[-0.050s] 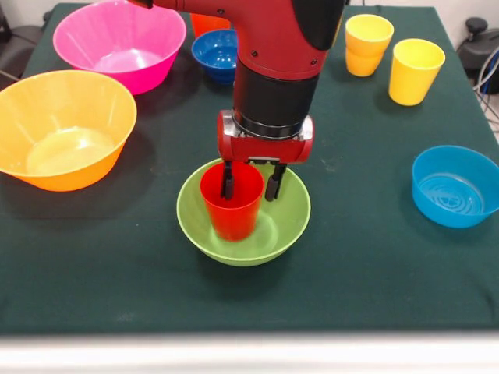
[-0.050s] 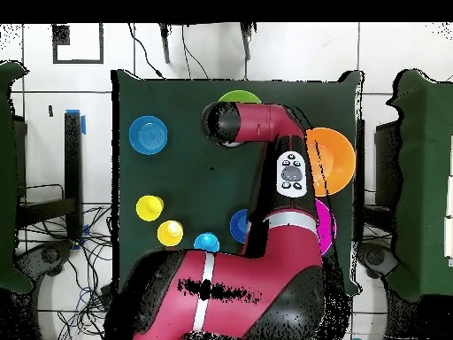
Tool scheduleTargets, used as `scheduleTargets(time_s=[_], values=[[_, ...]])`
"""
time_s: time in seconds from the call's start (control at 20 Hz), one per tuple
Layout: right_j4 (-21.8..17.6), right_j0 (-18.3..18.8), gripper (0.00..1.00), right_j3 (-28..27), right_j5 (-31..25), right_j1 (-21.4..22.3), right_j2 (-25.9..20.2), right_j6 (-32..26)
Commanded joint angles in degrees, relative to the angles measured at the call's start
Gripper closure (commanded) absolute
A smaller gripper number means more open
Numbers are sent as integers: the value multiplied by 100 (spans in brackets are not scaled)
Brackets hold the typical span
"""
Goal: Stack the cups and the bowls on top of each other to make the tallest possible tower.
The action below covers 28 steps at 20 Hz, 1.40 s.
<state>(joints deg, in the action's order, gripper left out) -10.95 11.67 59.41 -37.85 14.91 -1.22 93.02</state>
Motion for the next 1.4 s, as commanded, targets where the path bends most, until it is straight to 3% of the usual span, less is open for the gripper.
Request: scheduleTargets(time_s=[0.05, 0.2, 0.6, 0.85, 0.95, 1.4], values=[[39, -116, 0, -356, -316, -171, -349, 325], [43, -157, 0, -367, -507, -69, -296, 304], [232, -57, 0, 385, -1060, 766, -325, 102], [247, 8, 0, 479, -1129, 861, -341, 40], [233, -4, 0, 263, -1224, 708, -332, 45], [228, 1, 0, 553, -1109, 691, -278, 198]])
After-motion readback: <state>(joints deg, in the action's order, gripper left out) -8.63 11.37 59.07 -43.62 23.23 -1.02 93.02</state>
